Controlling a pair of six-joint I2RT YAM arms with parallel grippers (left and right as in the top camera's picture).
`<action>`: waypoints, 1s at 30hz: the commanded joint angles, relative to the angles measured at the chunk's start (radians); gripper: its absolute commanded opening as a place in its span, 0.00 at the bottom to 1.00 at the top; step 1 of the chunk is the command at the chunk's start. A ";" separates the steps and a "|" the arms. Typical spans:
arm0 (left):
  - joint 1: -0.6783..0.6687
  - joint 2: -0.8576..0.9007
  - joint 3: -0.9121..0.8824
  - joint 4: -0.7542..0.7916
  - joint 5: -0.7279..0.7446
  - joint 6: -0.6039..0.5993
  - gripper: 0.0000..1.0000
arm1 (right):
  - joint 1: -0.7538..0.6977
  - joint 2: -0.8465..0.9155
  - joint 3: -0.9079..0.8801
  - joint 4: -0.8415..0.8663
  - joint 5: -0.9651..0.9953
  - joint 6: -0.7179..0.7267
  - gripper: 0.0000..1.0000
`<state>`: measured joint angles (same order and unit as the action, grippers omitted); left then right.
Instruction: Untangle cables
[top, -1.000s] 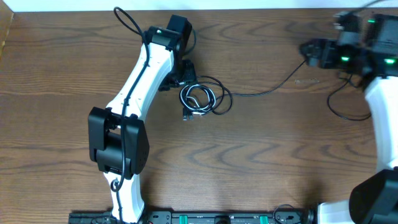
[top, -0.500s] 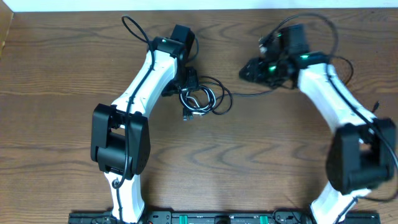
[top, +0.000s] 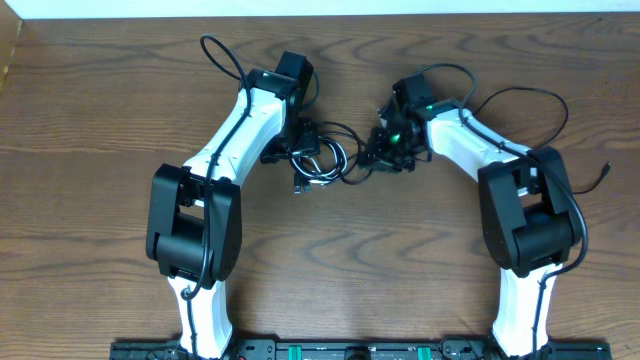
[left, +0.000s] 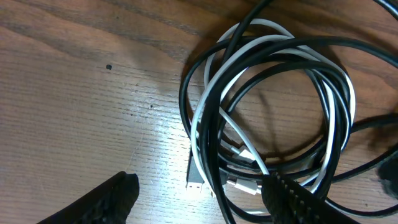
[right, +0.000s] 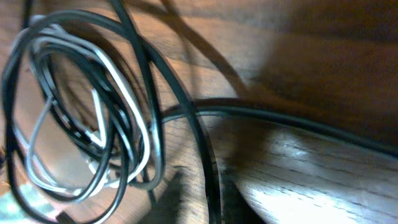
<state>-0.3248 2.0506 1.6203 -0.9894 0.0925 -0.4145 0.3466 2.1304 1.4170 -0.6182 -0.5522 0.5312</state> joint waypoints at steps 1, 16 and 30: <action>-0.002 0.005 -0.005 -0.003 0.002 0.013 0.69 | 0.025 0.006 -0.005 -0.018 0.072 0.013 0.01; -0.002 0.005 -0.005 0.020 0.003 0.023 0.70 | -0.066 -0.324 -0.003 -0.094 0.189 -0.103 0.01; -0.002 0.022 -0.055 0.144 0.324 0.010 0.70 | -0.019 -0.367 0.008 -0.085 0.362 -0.223 0.01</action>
<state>-0.3264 2.0525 1.5757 -0.8513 0.3199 -0.3992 0.3248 1.7741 1.4109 -0.7074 -0.2325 0.3794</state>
